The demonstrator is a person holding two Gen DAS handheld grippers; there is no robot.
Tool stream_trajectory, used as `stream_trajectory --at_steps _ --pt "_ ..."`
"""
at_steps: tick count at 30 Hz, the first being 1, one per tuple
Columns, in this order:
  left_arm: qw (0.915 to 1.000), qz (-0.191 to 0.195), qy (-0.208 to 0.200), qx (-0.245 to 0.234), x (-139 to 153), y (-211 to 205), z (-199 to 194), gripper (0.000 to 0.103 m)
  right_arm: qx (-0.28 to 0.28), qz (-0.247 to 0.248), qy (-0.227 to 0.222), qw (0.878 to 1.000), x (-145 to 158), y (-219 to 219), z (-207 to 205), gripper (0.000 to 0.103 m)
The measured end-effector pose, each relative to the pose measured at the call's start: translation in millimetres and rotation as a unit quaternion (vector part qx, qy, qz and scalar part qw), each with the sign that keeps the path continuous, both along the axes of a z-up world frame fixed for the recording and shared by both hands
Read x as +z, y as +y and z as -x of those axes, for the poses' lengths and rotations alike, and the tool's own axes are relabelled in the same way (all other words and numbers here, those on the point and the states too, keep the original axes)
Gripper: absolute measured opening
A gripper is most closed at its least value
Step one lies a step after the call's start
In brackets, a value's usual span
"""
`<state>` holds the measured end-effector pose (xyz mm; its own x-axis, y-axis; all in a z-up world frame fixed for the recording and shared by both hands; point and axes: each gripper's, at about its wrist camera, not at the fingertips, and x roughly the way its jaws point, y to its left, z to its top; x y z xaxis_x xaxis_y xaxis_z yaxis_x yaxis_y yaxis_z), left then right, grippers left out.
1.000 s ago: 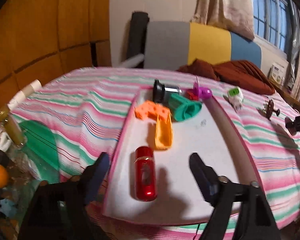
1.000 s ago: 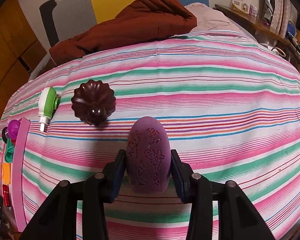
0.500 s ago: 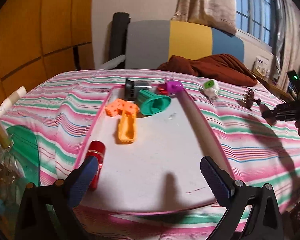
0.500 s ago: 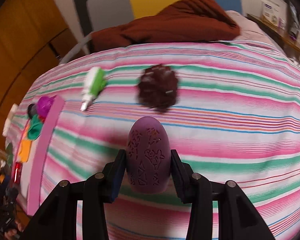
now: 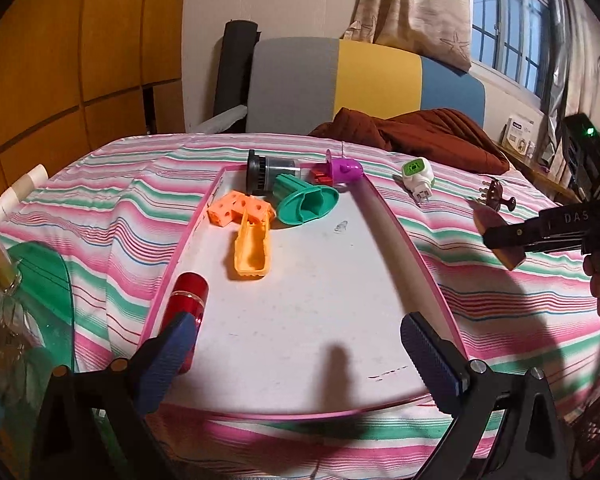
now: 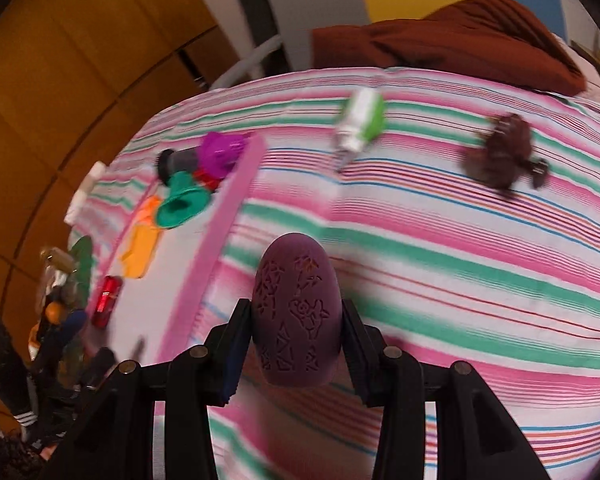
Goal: Organize rigid objects
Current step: 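Carry the lavender oval piece into the tray and open the right gripper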
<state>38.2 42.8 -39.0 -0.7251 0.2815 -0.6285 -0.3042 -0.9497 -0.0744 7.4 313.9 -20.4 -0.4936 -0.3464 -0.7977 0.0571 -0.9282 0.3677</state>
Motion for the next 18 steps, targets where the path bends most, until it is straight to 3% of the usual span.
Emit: stream_trajectory --at_steps 4,9,18 --pt "1.0 -0.005 -0.003 0.007 0 -5 2 0.103 0.031 0.008 0.01 0.999 11 -33 6 0.043" --pt "0.9997 -0.012 -0.019 0.012 -3 -10 4 0.103 0.082 -0.018 0.015 0.996 17 -87 22 0.043" --pt "0.9993 -0.022 -0.02 0.02 -1 -21 3 0.103 0.109 -0.072 -0.025 0.991 -9 -145 55 0.043"
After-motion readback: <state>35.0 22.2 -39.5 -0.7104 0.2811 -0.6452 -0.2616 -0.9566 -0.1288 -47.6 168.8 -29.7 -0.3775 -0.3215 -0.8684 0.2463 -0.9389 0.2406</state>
